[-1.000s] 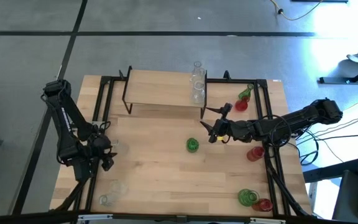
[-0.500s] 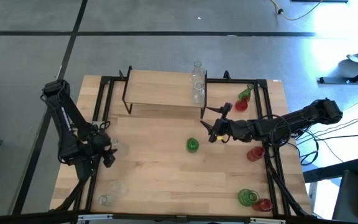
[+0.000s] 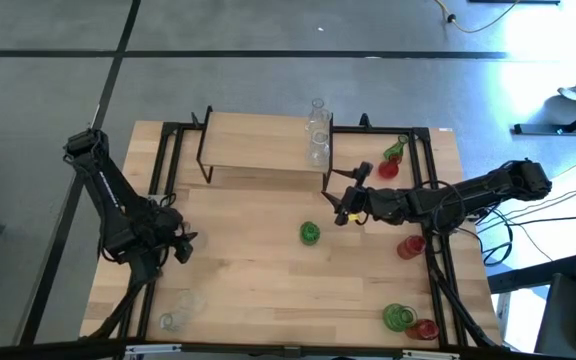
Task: Sort vases onto shelf
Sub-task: Put the transparent vase on the shelf
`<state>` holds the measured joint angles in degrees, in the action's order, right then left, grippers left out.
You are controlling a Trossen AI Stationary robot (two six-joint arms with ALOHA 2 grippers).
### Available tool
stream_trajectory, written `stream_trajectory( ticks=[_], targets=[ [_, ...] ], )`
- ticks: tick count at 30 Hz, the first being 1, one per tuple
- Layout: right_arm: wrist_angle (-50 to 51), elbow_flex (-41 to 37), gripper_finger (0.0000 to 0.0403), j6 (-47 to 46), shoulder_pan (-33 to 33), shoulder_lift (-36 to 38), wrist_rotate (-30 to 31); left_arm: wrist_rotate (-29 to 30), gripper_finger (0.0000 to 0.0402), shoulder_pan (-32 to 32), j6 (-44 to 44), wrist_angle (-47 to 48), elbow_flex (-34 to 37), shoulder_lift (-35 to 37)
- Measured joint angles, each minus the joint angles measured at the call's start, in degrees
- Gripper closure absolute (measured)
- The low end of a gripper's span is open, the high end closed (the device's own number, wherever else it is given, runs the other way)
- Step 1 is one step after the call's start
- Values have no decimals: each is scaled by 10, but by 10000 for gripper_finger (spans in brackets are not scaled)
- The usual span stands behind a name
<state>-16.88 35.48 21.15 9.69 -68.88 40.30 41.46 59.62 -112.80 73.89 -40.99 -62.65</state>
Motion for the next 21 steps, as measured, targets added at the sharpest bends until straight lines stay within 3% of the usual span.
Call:
stream_trajectory(
  ticks=[5, 15, 21],
  targets=[
    [0, 0, 87, -1, 0, 0, 0, -17, 198, 1, 50, -28, 11, 0],
    [4, 0, 87, -2, 0, 0, 0, -24, 199, 13, 55, -29, 12, -18],
    [4, 0, 87, -3, 0, 0, 0, -30, 238, 7, 61, -29, 12, -17]
  ],
)
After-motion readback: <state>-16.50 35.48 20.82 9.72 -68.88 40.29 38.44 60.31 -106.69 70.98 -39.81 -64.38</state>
